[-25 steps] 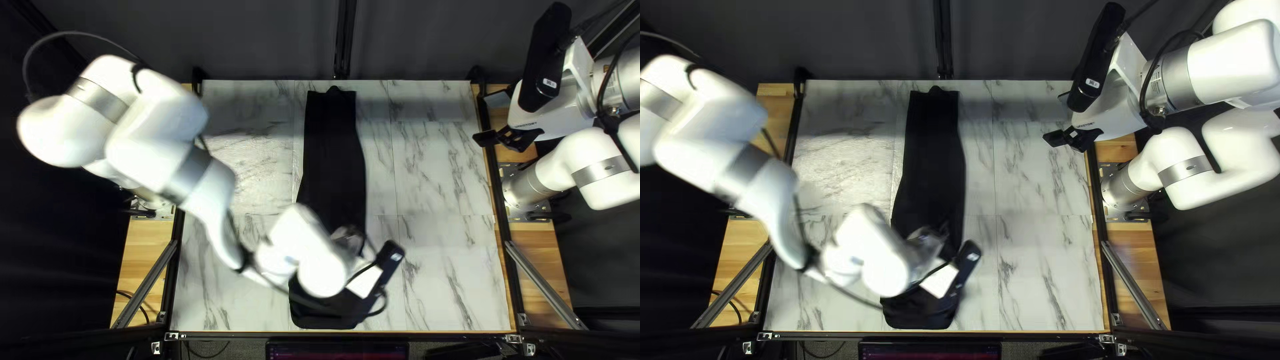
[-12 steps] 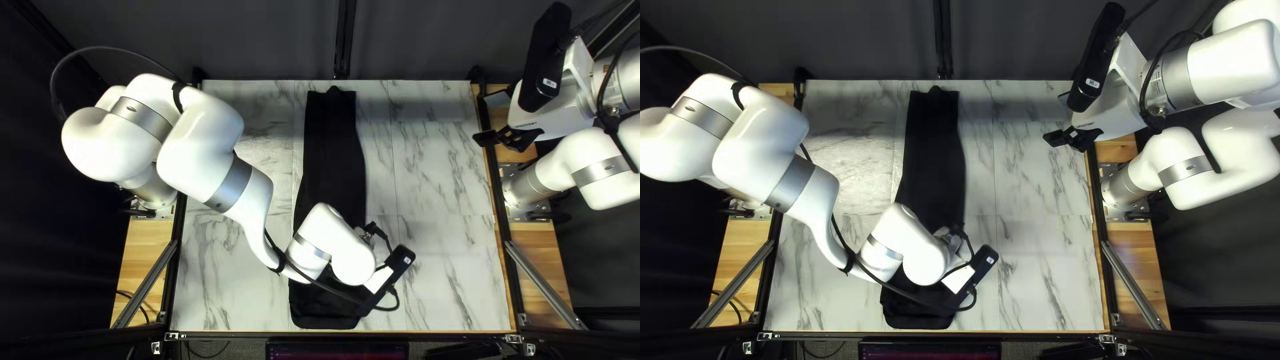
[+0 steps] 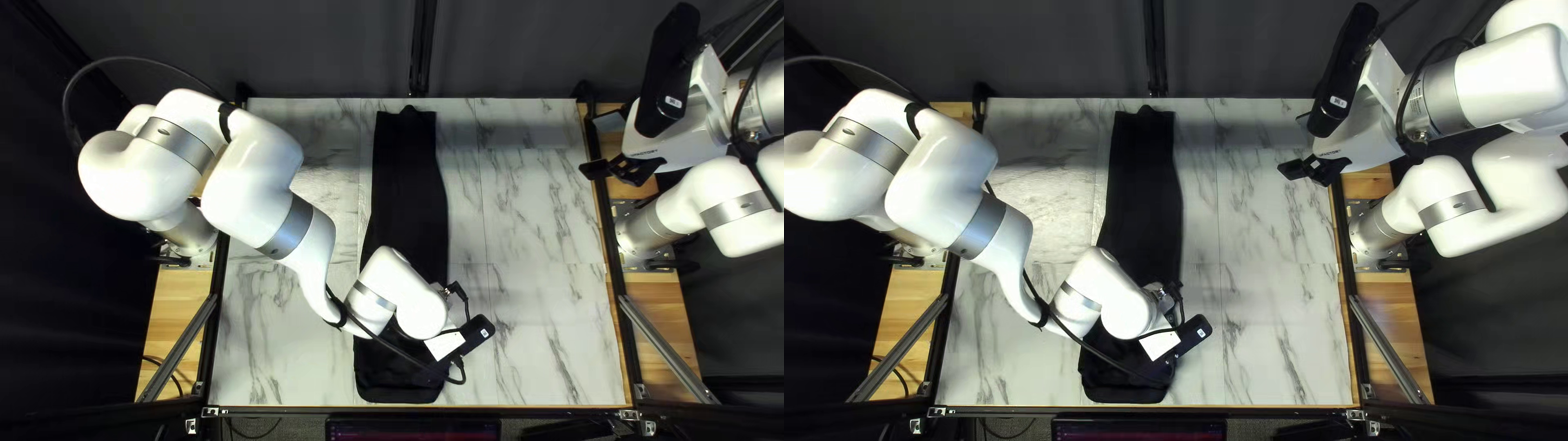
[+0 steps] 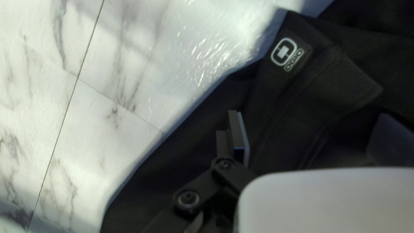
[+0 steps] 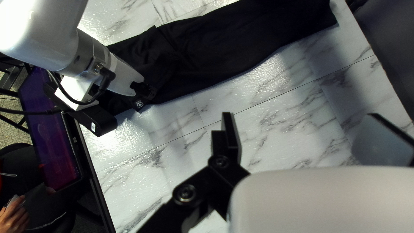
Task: Fold t-shirt
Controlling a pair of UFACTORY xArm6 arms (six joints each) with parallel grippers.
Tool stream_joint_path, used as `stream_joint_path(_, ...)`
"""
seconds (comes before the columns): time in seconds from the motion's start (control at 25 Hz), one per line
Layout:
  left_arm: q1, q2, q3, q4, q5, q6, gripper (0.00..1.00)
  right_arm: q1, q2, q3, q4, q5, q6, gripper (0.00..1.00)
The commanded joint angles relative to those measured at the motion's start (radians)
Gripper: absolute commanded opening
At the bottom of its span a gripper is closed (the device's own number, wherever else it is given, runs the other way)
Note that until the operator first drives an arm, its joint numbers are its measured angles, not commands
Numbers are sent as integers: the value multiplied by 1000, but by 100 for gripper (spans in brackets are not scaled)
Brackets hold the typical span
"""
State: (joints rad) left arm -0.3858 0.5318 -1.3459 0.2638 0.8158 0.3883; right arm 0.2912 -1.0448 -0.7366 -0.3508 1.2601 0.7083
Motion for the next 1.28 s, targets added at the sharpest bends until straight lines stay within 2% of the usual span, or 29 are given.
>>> stream_joint_path(0.04, -2, -2, 2, -3, 1, -1, 0, 0, 0, 0, 0, 0, 0, 100)
stream_joint_path(0.6, -43, -54, -36, 51, 101, -90, 0, 0, 0, 0, 0, 0, 0, 100)
stream_joint_path(0.8, -45, -23, -131, 85, 169, -130, 0, 0, 0, 0, 0, 0, 0, 100)
stream_joint_path(1.0, -6, -2, -160, 128, 179, -192, 0, 0, 0, 0, 0, 0, 0, 100)
stream_joint_path(1.04, -3, 1, -163, 133, 179, -207, 20, 0, 0, 0, 0, 0, 0, 100)
stream_joint_path(1.08, 4, 20, -186, 144, 178, -228, 36, 0, 0, 0, 0, 0, 0, 100)
stream_joint_path(1.12, 8, 34, -201, 151, 178, -241, 60, 0, 0, 0, 0, 0, 0, 100)
stream_joint_path(1.16, 12, 48, -220, 154, 178, -247, 75, 0, 0, 0, 0, 0, 0, 100)
stream_joint_path(1.2, 16, 56, -230, 157, 177, -251, 81, 0, 0, 0, 0, 0, 0, 100)
stream_joint_path(1.28, 23, 58, -235, 164, 169, -257, 80, 0, 0, 0, 0, 0, 0, 100)
